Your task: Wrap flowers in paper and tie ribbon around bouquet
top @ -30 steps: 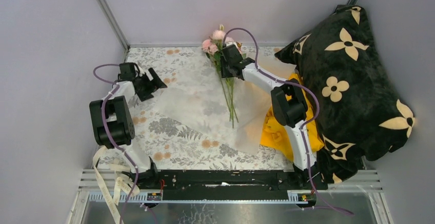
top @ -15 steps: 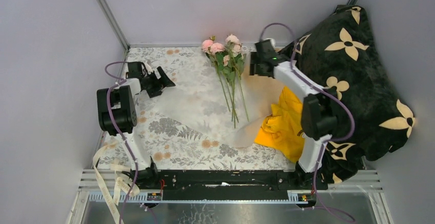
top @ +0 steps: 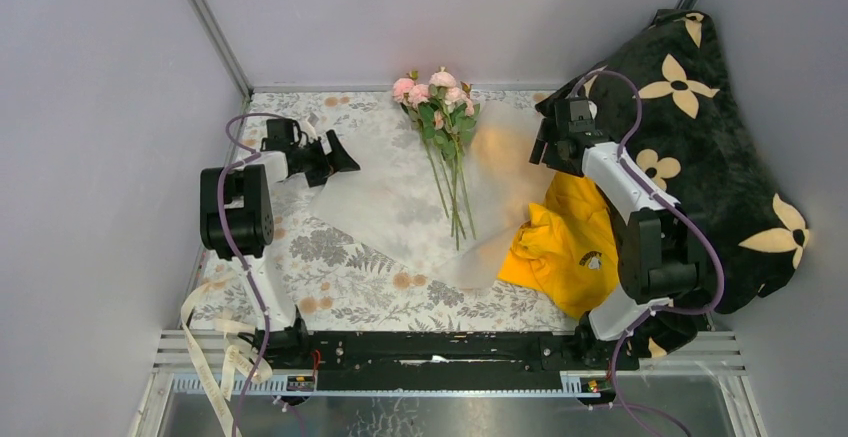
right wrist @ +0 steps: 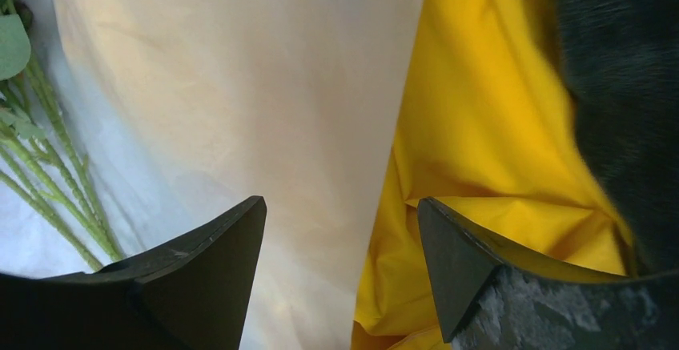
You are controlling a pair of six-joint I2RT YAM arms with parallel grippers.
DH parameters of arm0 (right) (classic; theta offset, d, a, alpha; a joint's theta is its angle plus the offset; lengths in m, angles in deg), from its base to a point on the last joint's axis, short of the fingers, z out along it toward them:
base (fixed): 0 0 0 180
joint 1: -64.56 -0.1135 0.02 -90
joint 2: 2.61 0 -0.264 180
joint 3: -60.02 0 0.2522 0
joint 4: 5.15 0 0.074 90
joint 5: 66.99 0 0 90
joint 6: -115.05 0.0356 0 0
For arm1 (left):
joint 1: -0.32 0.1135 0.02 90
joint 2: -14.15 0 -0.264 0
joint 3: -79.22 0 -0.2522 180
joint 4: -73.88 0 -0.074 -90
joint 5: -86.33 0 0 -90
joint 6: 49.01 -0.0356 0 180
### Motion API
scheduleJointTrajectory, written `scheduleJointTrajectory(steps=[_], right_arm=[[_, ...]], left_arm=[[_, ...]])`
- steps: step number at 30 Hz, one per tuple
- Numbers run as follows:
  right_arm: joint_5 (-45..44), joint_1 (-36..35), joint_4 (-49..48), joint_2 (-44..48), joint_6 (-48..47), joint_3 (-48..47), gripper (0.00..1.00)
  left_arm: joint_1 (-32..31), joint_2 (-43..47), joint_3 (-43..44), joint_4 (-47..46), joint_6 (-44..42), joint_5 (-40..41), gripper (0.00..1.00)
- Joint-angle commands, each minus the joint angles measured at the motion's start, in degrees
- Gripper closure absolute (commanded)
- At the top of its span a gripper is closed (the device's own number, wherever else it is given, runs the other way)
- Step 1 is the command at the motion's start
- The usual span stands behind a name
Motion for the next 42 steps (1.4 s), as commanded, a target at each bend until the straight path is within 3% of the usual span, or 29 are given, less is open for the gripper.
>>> scheduleJointTrajectory(steps=[1, 3, 5, 13, 23, 31, 37, 42], right_arm=[[4.82, 0.38, -0.37, -1.34, 2.24, -0.52, 0.22], [5.82, 1.04, -0.86, -1.02, 2.56, 0.68, 0.22], [7.80, 1.97, -2.70, -0.43, 2.91, 2.41, 0.22], [9.83, 4.77, -3.55, -2.88, 3.06, 3.39, 0.22], [14.82, 4.04, -3.13, -5.03, 0.40, -0.13, 0.25], [8.12, -7.78, -0.82, -4.40, -6.17, -6.17, 0.24], [11.37, -16.60, -1.27, -7.36, -6.44, -11.79, 0.24], [23.04, -21.70, -1.40, -7.12, -8.46, -12.46, 0.25]], left_arm=[[-0.62, 0.46, -1.92, 4.45, -2.38, -2.64, 0.06], [-1.24, 0.58, -2.10, 4.47, -2.50, -4.03, 0.11], [-1.84, 0.45, -2.31, 4.39, -2.86, -5.91, 0.23], [-2.46, -0.49, 0.27, 7.98, -6.20, -8.06, 0.99], [8.35, 0.16, 4.77, 12.39, -10.60, -4.42, 1.00], [20.10, 0.15, 3.91, 14.80, -14.08, -2.20, 1.00], [20.05, 0.39, 2.44, 15.08, -15.51, -3.29, 1.00], [18.56, 3.03, 2.26, 15.07, -15.88, -2.85, 1.00]])
